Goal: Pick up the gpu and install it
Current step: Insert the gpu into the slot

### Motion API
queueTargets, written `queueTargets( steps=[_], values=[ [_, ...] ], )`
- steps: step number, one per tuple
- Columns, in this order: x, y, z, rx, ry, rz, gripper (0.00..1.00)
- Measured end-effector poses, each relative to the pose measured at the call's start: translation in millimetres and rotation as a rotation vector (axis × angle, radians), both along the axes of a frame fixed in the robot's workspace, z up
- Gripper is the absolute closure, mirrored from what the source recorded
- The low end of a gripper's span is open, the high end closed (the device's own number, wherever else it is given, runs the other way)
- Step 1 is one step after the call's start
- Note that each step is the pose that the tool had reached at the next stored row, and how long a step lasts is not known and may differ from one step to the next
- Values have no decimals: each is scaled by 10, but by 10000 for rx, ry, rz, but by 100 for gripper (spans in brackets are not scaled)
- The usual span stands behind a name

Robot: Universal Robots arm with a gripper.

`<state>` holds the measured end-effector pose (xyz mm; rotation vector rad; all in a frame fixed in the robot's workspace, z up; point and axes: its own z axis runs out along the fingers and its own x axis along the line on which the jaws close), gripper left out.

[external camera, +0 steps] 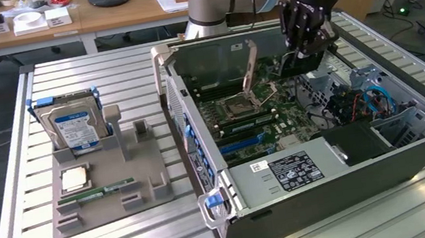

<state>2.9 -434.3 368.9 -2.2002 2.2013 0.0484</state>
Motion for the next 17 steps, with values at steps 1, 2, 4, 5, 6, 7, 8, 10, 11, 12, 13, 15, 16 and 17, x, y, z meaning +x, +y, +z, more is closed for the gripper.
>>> queueTargets(
  steps=[1,2,4,5,6,7,8,10,11,12,13,15,16,17],
  values=[
    [-5,-2,-7,-1,0,1,74],
    [-12,-3,-15,-1,0,0,74],
    [-24,-6,-32,-1,0,1,74],
    [-30,-6,-40,-1,0,1,74],
    [-36,-7,-49,-1,-1,1,74],
    [-43,-8,-56,-1,0,1,74],
    [-49,-9,-64,-1,0,1,74],
    [-62,-11,-80,-2,0,1,74],
    [-68,-12,-88,-1,0,1,74],
    [-85,-14,-112,-2,0,1,74],
    [-105,-14,-137,0,-1,1,74],
    [-157,-14,-222,-1,0,0,74],
    [-160,-14,-230,-1,0,0,74],
    [-161,-15,-232,-3,1,2,74]
  ],
)
